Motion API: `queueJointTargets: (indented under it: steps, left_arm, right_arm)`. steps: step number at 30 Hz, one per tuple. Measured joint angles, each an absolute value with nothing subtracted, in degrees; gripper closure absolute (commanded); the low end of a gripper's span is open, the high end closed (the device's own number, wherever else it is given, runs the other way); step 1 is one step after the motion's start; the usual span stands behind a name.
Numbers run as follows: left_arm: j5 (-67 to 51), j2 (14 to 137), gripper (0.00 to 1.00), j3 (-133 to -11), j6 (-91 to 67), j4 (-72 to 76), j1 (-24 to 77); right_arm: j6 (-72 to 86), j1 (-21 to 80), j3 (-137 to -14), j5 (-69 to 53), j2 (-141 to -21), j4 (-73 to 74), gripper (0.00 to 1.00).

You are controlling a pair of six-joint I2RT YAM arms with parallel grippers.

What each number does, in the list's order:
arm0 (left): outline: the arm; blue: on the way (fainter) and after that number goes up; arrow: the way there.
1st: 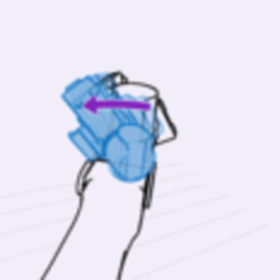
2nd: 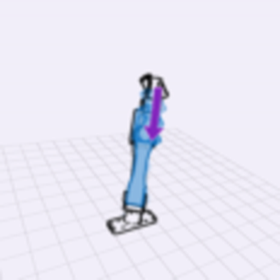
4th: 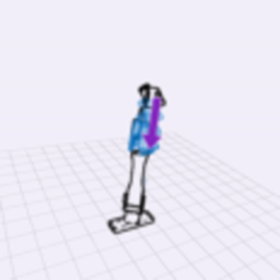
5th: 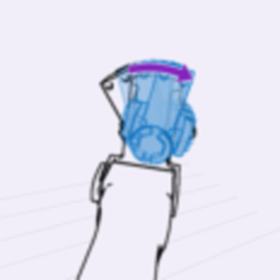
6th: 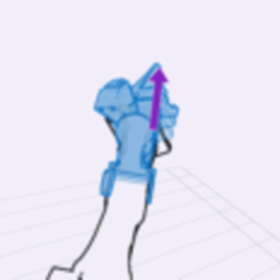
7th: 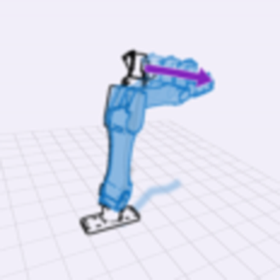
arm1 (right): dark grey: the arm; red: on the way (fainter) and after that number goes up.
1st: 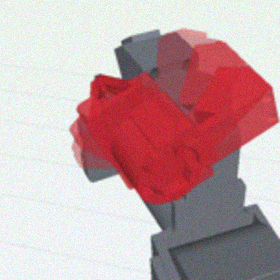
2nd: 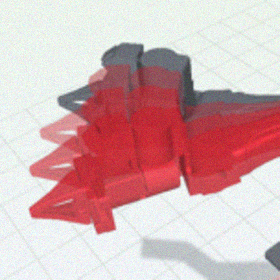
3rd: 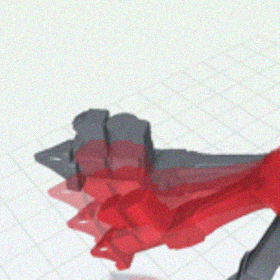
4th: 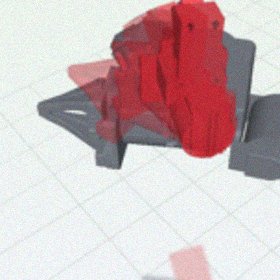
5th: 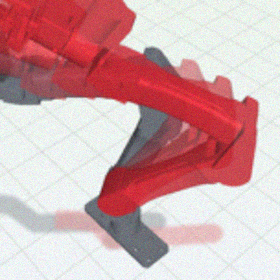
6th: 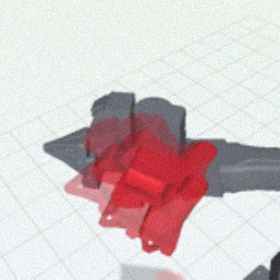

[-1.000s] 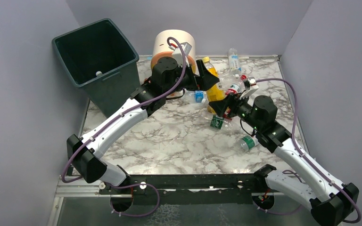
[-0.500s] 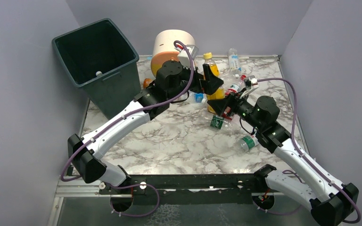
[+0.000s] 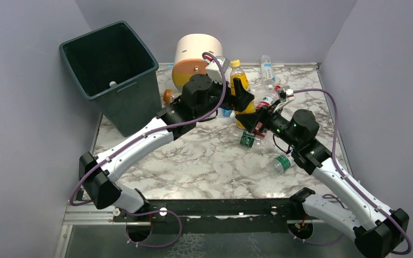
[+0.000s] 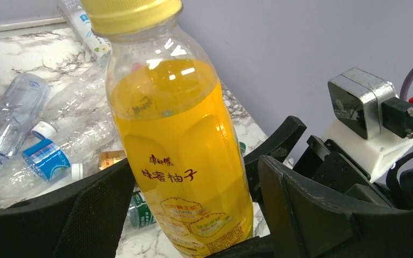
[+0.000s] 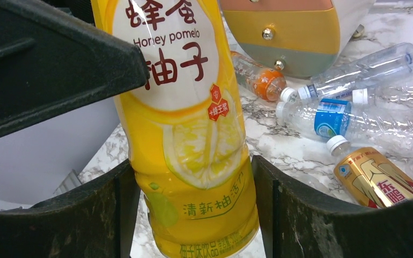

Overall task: Put the plastic bottles in the bin
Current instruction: Pick up the plastic bottle at the center of the board.

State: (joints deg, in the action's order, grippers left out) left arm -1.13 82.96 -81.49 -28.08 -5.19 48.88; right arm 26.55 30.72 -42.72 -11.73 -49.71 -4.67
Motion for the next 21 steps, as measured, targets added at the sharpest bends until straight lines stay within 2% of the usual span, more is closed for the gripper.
queueJointTargets:
  steps: [8,11,17,21]
  left_arm:
    - [-0.3,83.0,0.39,-81.5,-27.6,-4.3,48.9]
    - [-0.1,83.0,0.40,-81.5,-27.4,-4.2,48.9]
    - [0.3,83.0,0.41,-81.5,-27.4,-4.1,48.9]
    - [1.4,83.0,0.41,-81.5,-26.7,-4.3,49.1]
  right_arm:
    - [27.0,30.7,-42.7,-12.4,-49.7,-4.8,0.41]
    - [27.0,30.7,-42.7,-12.6,-49.8,-4.8,0.38]
    - [27.5,30.7,-42.7,-12.8,-49.8,-5.0,0.17]
    - [27.9,30.7,-42.7,-13.1,-49.8,-4.9,0.08]
